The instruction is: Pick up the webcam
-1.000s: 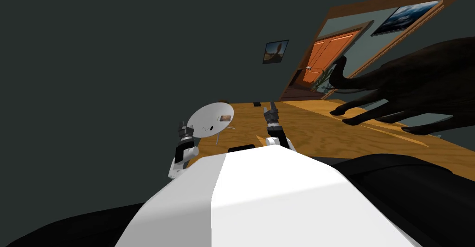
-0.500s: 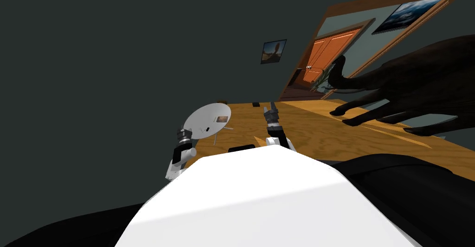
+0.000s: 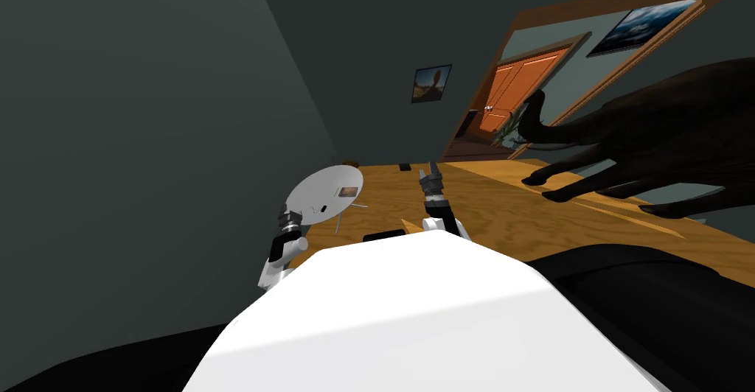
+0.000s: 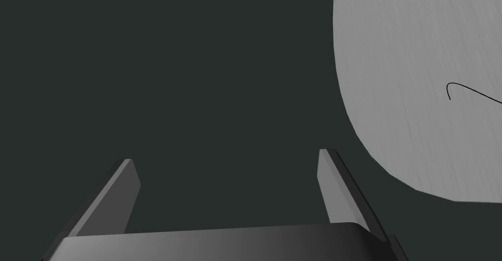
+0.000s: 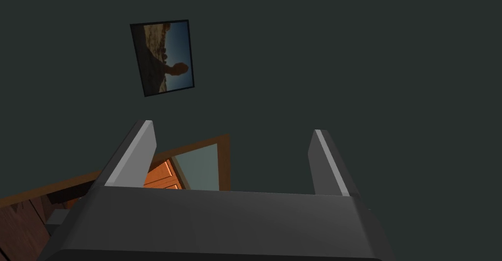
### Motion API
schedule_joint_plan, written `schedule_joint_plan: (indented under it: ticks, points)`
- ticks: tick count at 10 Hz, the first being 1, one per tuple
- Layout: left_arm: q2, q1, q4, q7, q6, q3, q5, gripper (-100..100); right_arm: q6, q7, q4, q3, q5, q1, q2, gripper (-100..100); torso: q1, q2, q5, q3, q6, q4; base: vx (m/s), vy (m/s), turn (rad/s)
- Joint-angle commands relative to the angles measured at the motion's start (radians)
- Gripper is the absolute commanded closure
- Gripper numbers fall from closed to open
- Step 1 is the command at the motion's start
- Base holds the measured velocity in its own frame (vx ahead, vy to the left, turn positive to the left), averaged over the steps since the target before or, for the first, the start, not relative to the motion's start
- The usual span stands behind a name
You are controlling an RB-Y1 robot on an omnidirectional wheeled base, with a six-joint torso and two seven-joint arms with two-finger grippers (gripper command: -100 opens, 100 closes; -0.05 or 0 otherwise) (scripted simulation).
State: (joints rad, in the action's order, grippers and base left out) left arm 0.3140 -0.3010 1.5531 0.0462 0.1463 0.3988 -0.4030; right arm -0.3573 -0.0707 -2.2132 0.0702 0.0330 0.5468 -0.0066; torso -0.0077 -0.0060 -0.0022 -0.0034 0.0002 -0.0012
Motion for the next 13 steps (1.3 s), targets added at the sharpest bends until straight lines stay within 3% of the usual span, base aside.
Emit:
schedule_joint_plan:
  ticks: [1, 6, 11, 13]
  points:
    - [0.008, 0.004, -0.038, 0.004, -0.013, 0.008, -0.007, -100, 0.0, 0.0, 0.0, 0.0, 0.0, 0.0, 0.0, 0, 0.0, 0.0, 0.0, 0.0, 0.0, 0.0, 0.057, -0.102, -0.002]
    - [0.049, 0.025, -0.18, 0.025, -0.089, 0.058, -0.045, -100, 0.0, 0.0, 0.0, 0.0, 0.0, 0.0, 0.0, 0, 0.003, 0.0, 0.001, 0.0, 0.0, 0.0, 0.089, -0.096, -0.02]
    - [0.072, 0.036, -0.298, 0.038, -0.142, 0.087, -0.066, -100, 0.0, 0.0, 0.0, 0.0, 0.0, 0.0, 0.0, 0, 0.005, -0.003, 0.001, -0.002, 0.0, -0.001, 0.112, -0.062, -0.024]
    - [0.094, 0.044, -0.372, 0.049, -0.196, 0.112, -0.082, -100, 0.0, 0.0, 0.0, 0.0, 0.0, 0.0, 0.0, 0, 0.005, -0.002, 0.001, -0.001, 0.0, -0.001, 0.154, -0.061, -0.058]
